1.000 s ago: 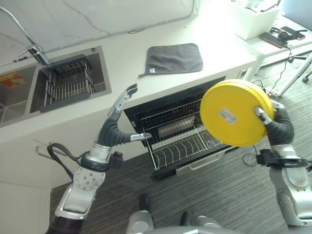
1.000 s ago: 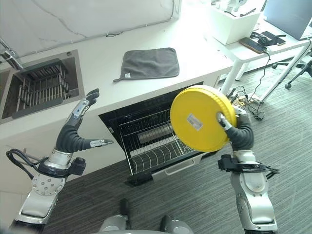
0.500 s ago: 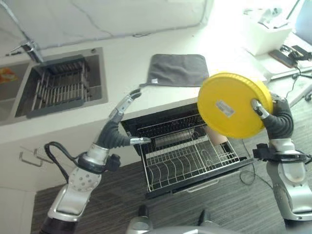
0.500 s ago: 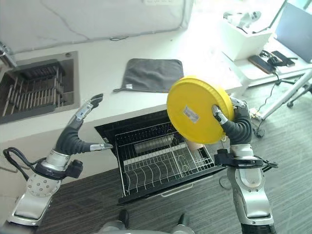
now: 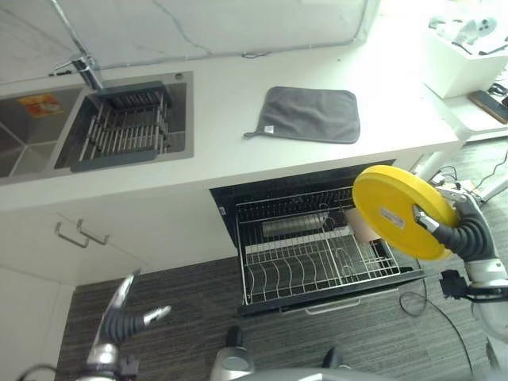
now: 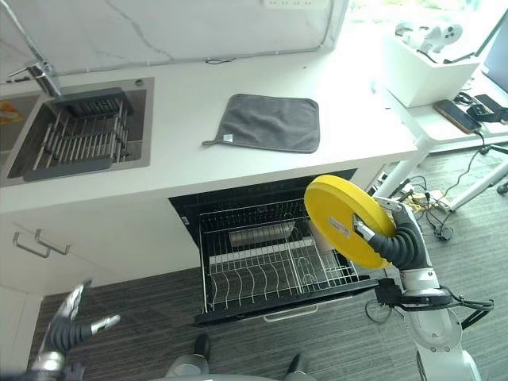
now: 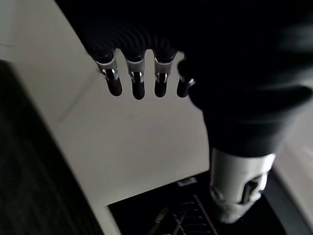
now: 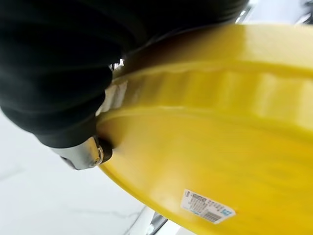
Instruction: Place the dishes in the dishwasher.
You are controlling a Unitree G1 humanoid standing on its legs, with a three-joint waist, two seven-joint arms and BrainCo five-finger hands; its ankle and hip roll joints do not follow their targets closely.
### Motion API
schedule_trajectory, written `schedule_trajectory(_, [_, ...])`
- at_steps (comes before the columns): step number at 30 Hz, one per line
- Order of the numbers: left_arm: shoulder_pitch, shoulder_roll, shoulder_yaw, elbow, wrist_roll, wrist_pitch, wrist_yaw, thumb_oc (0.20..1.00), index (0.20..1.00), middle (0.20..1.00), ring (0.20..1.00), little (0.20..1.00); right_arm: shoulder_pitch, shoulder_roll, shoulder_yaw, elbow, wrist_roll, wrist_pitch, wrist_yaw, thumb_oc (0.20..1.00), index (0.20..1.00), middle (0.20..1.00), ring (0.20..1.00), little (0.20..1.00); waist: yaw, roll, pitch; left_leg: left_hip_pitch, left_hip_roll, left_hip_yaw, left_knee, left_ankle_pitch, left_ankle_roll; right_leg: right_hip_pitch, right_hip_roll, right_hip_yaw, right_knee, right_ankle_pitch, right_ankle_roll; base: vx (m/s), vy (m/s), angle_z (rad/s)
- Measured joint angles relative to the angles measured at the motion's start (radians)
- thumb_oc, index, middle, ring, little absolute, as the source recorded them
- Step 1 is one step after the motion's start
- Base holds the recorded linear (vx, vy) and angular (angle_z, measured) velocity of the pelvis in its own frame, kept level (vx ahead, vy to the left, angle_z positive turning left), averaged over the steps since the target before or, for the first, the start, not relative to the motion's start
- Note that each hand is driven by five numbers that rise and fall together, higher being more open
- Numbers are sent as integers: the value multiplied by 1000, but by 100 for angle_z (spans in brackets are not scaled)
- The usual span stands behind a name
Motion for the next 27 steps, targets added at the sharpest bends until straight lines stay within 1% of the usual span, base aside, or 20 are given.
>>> schedule_trajectory(1, [-38,-46,5,135,-23,7,21,1000,1000,1000,1000,1000,-20,0,19,12,-24,-4,-3,200,200,200,200,200,5,-7,-6,0,-1,-3,-1,0,-1,5,-2,-6,0,-1,1,15,-15,10])
schedule_trajectory(2, [-68,-106,23,289,-41,13,49,1000,1000,1000,1000,1000,-44,-1,50,32,-58,-9,-5,200,200,200,200,200,4,-24,-16,0,-1,-6,-5,-4,-5,8,-2,-13,0,-4,3,12,-16,13])
schedule_trajectory(3, [-96,-140,33,387,-53,28,63,1000,1000,1000,1000,1000,-54,-1,62,43,-77,-10,-4,200,200,200,200,200,5,-37,-24,-2,0,-8,-5,-3,-5,8,-1,-16,0,-6,2,13,-15,16])
schedule_trajectory(4, [-87,-154,21,384,-66,55,70,1000,1000,1000,1000,1000,-58,-1,65,44,-98,-10,-5,200,200,200,200,200,22,-57,-37,-12,3,-13,0,0,0,4,2,-23,0,-10,0,35,-29,13])
schedule_trajectory(6, [-109,-153,32,392,-79,56,92,1000,1000,1000,1000,1000,-100,-12,81,46,-126,-10,-6,200,200,200,200,200,27,-69,-44,-16,1,-14,0,0,-1,3,0,-24,0,-10,1,45,-36,7])
schedule_trajectory(7, [-143,-147,40,424,-94,66,107,1000,1000,1000,1000,1000,-124,-39,95,48,-141,-10,-6,200,200,200,200,200,26,-67,-44,-16,0,-16,0,0,-1,4,0,-25,0,-9,1,38,-29,5])
schedule_trajectory(9, [-168,-133,40,410,-107,73,122,1000,1000,1000,1000,1000,-145,-75,98,50,-166,-10,-7,200,200,200,200,200,26,-66,-43,-16,1,-24,0,0,-1,8,3,-33,0,-11,2,79,-37,10])
schedule_trajectory(12, [-171,-114,48,413,-117,95,135,1000,1000,1000,1000,1000,-150,-90,109,55,-174,-5,-3,200,200,200,200,200,27,-65,-42,-16,-6,-35,0,-2,-1,18,5,-46,1,-19,7,95,-84,12])
schedule_trajectory(13, [-173,-110,79,413,-131,113,137,1000,1000,1000,1000,1000,-151,-114,132,66,-174,0,2,200,200,200,200,200,31,-65,-41,-14,-9,-40,1,-2,-1,21,4,-50,7,-26,10,-162,-181,13])
schedule_trajectory(14, [-174,-95,80,412,-146,119,137,1000,1000,1000,1000,1000,-152,-117,136,77,-174,1,6,200,200,200,200,200,37,-64,-35,-16,-9,-45,2,0,-1,14,2,-51,24,-35,9,-289,-197,21])
schedule_trajectory(15, [-206,-64,72,423,-165,131,137,1000,1000,1000,1000,1000,-175,-115,155,106,-174,7,-8,200,200,200,200,200,43,-53,-6,-74,-4,-66,78,-12,-6,-31,-9,-53,100,-69,7,-384,-213,30])
schedule_trajectory(16, [-283,-30,67,433,-191,142,136,1000,1000,1000,1000,1000,-252,-122,194,159,-178,22,-21,200,200,200,200,200,46,-60,37,-181,13,-92,211,-27,-4,-111,-19,-53,209,-94,-8,-354,-137,50])
schedule_trajectory(17, [-345,0,60,431,-197,146,135,1000,1000,1000,1000,1000,-299,-157,218,177,-192,28,-21,200,200,200,200,200,50,-44,85,-245,21,-113,264,-28,-6,-143,-15,-51,239,-118,-18,-330,-100,57])
schedule_trajectory(18, [-415,19,35,430,-225,148,133,1000,1000,1000,1000,1000,-372,-204,239,195,-205,35,-22,200,200,200,200,200,59,-14,135,-296,46,-120,281,-34,-9,-189,-1,-59,278,-137,-34,-260,-32,28])
schedule_trajectory(19, [-456,28,8,409,-239,150,129,1000,1000,1000,1000,1000,-446,-239,255,204,-213,52,-22,200,200,200,200,200,81,15,208,-308,56,-114,281,-28,-14,-230,-5,-46,324,-153,-53,-175,4,6])
schedule_trajectory(20, [-467,27,-6,400,-253,149,128,1000,1000,1000,1000,1000,-475,-253,256,204,-213,59,-22,200,200,200,200,200,84,33,245,-316,56,-114,281,-22,-13,-246,-12,-45,351,-157,-58,-110,12,-13])
schedule_trajectory(21, [-469,21,-5,403,-275,150,128,1000,1000,1000,1000,1000,-498,-261,258,205,-213,65,-23,200,200,200,200,200,84,48,287,-316,52,-110,280,-25,-13,-260,-23,-38,377,-181,-65,-74,8,-1])
schedule_trajectory(23, [-442,20,4,418,-296,156,128,1000,1000,1000,1000,1000,-490,-261,272,204,-215,67,-23,200,200,200,200,200,86,44,300,-314,44,-103,283,-26,-12,-267,-33,-29,391,-184,-62,-53,10,-5])
schedule_trajectory(26, [-426,18,12,415,-302,161,128,1000,1000,1000,1000,1000,-483,-262,278,191,-232,67,-26,200,200,200,200,200,85,42,301,-311,25,-98,296,-29,9,-260,-50,-25,390,-182,-55,-61,27,3])
schedule_trajectory(27, [-427,18,11,410,-303,161,122,1000,1000,1000,1000,1000,-485,-262,280,191,-232,67,-27,200,200,200,200,200,88,42,301,-311,21,-96,300,-29,10,-257,-55,-24,387,-177,-57,-22,8,6])
